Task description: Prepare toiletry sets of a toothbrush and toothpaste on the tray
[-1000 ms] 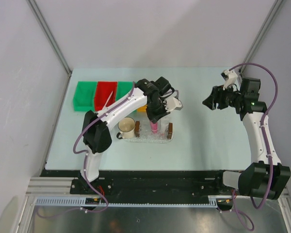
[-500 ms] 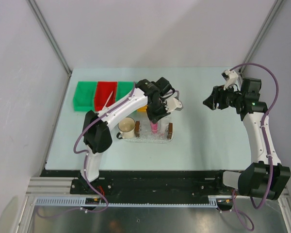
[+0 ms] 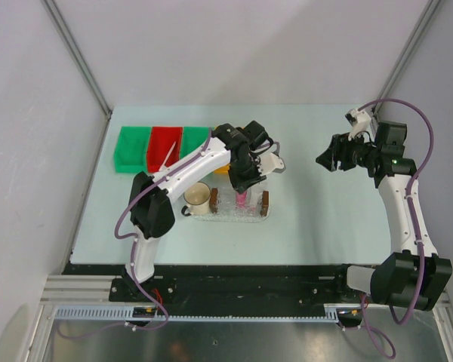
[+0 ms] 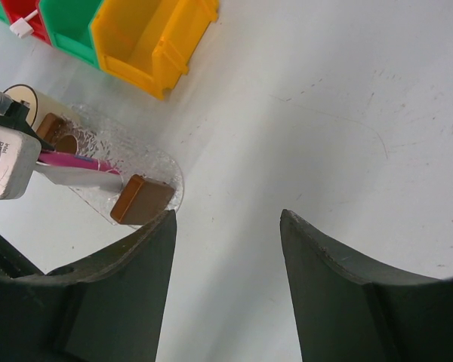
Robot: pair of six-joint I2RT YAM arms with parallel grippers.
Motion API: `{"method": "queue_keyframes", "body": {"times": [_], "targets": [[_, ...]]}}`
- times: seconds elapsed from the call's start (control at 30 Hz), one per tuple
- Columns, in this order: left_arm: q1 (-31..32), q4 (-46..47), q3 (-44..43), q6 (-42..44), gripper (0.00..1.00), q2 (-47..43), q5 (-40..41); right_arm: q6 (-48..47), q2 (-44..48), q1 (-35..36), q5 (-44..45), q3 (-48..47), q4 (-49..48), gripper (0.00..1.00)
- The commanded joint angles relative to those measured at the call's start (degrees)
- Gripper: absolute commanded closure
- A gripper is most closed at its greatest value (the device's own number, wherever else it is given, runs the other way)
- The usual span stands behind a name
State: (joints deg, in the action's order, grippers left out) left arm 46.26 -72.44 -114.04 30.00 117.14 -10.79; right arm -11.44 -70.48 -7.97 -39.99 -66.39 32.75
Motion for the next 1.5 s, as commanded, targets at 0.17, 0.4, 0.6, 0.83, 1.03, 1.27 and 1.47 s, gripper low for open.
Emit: {"method": "queue_keyframes", "body": {"times": [0.17, 0.4, 0.6, 0.83, 1.03, 1.27, 1.47], "targets": [[0.7, -0.4, -2.0, 0.5, 0.63, -1.7, -0.3, -0.2, 1.6, -0.4, -1.1, 0.4, -0.8, 0.38], [0.7, -0.4, -3.6, -0.2, 0.50, -4.7, -1.4, 0.0, 1.4, -0.4, -1.3, 0.5, -1.0, 0.38], [0.7, -0.3, -4.5, -0.7, 0.48, -7.1, -1.3, 0.1, 1.1, -0.4, -1.6, 0.5, -1.1, 0.38], [0.7, -0.3, -5.0, -0.9, 0.47, -10.9, -0.2, 0.3, 0.9, -0.4, -1.8, 0.5, -1.1, 0.38], [0.4, 0.3, -3.7, -1.9, 0.44, -15.3, 0.0, 0.3, 0.5, -0.4, -2.1, 0.5, -1.1, 0.38], [-3.1, 6.3, 2.0, -4.8, 0.40, -23.9, 0.9, 1.2, 1.4, 0.1, -1.6, 0.5, -3.2, 0.37], [-13.3, 10.9, 4.9, -7.4, 0.38, -28.7, -0.6, 2.5, 1.4, 3.6, 1.4, 0.4, -6.0, 0.36]]}}
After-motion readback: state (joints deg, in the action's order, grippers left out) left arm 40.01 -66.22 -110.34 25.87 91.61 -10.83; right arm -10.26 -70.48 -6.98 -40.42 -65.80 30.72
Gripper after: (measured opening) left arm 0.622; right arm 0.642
